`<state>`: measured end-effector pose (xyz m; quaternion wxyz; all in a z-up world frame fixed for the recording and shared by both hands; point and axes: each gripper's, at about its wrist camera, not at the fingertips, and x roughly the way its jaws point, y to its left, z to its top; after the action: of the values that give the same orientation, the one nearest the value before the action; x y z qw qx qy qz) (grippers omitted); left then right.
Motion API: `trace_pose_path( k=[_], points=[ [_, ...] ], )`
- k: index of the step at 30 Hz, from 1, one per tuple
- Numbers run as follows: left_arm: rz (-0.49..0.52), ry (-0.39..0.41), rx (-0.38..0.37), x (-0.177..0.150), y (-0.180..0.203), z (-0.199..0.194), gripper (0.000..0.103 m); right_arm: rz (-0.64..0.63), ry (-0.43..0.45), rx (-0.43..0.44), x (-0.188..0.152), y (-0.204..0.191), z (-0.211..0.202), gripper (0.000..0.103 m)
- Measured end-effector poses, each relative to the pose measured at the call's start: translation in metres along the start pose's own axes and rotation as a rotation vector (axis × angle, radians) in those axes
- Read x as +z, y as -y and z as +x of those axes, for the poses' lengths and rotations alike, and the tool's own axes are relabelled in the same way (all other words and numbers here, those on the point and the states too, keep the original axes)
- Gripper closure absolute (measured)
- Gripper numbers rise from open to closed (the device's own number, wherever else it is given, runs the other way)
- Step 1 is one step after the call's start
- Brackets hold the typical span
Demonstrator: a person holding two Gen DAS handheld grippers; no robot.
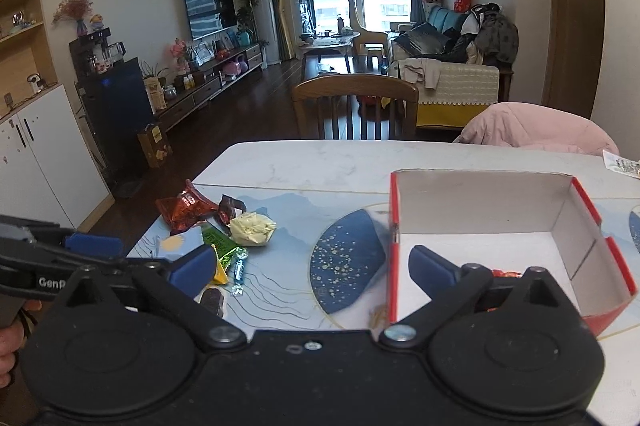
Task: Organize snacks
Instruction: 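Grasp the chocolate lollipop with the left gripper while the right gripper grasps the blue candy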
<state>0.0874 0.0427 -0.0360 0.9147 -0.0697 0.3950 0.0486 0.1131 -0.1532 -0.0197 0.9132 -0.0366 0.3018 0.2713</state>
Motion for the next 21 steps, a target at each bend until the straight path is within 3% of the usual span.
trace_pose_path(
  k=[12,21],
  points=[
    [-0.048,-0.074,0.041,-0.015,-0.020,0.050,0.032,-0.063,-0.060,-0.001,0.010,-0.007,0.050,0.000],
    [-0.115,-0.145,0.086,-0.030,-0.033,0.098,0.032,-0.136,-0.159,0.062,0.026,-0.021,0.129,0.001]
  ],
)
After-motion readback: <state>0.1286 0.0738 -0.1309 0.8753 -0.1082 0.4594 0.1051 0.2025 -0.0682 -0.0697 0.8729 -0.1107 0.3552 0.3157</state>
